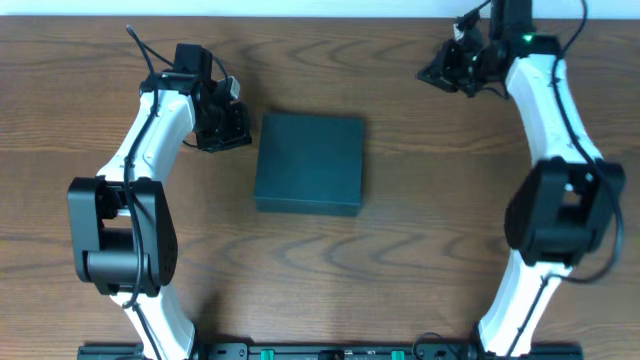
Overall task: Pack container
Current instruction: 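Lift both grippers away from the closed box, then press both grippers against the box sides to square it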
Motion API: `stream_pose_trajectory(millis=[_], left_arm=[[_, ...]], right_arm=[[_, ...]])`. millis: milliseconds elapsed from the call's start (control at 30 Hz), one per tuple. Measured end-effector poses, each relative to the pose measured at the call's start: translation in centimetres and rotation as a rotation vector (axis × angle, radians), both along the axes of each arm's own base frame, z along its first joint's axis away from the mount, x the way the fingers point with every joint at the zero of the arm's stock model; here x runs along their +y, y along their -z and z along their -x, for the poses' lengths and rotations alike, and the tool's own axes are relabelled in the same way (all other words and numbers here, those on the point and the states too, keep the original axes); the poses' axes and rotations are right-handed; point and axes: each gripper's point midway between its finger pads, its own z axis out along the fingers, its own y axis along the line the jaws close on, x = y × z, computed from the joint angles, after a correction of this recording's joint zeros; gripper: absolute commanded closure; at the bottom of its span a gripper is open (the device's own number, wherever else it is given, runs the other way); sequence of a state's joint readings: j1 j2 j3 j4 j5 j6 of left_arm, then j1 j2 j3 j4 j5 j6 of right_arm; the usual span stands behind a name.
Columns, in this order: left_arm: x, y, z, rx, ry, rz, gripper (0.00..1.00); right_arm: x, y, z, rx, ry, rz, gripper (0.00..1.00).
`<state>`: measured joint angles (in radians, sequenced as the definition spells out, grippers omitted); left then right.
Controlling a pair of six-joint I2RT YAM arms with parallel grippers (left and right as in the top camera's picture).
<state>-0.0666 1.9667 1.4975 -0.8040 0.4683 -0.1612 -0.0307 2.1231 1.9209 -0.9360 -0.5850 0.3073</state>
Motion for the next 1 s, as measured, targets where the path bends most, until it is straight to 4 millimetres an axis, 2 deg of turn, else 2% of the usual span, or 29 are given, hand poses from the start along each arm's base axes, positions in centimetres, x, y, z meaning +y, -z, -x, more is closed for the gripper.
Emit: stream_pose_trajectory(millis=[67,133,200,300,400,533,633,733,867,1000], left_arm=[[0.0,0.7,0.1,-0.005,0.0,0.0,0.94],[0.1,1.8,0.7,0.011,0.0,-0.002,0.94],[0.1,3.1,1.6,0.032,-0.001,-0.004,0.94],[0.2,4.3,2.3,0.042,-0.001,-0.004,0.94],[0.2,5.2,2.8,0.05,-0.008,-0.002,0.94],[-0.1,5.4,2.7,0.045,-0.017,0.011,0.94],[-0.9,5.2,2.1,0.017,-0.014,0.023,0.94],[-2.3,5.0,1.5,-0.017,-0.003,0.026,0.94],[-3.5,4.8,0.8,-0.049,-0.006,0.028,0.94],[-3.8,4.6,-0.1,-0.069,-0.05,0.039,0.94]], right_arm=[[-0.2,-0.4,1.3,0.023,-0.016,0.038,0.98],[-0.3,0.0,2.1,0.052,-0.03,0.059,0.98],[0.2,1.7,3.6,0.109,-0.068,0.095,0.99],[2.2,4.3,6.1,0.195,-0.134,0.144,0.99],[5.1,6.8,9.0,0.267,-0.221,0.176,0.99],[8.5,9.3,11.9,0.307,-0.32,0.208,0.99],[9.8,10.6,12.4,0.295,-0.337,0.213,0.99],[9.7,11.4,12.1,0.287,-0.32,0.217,0.99],[9.4,11.5,10.8,0.24,-0.299,0.229,0.99],[9.4,11.4,9.3,0.178,-0.281,0.238,0.99]])
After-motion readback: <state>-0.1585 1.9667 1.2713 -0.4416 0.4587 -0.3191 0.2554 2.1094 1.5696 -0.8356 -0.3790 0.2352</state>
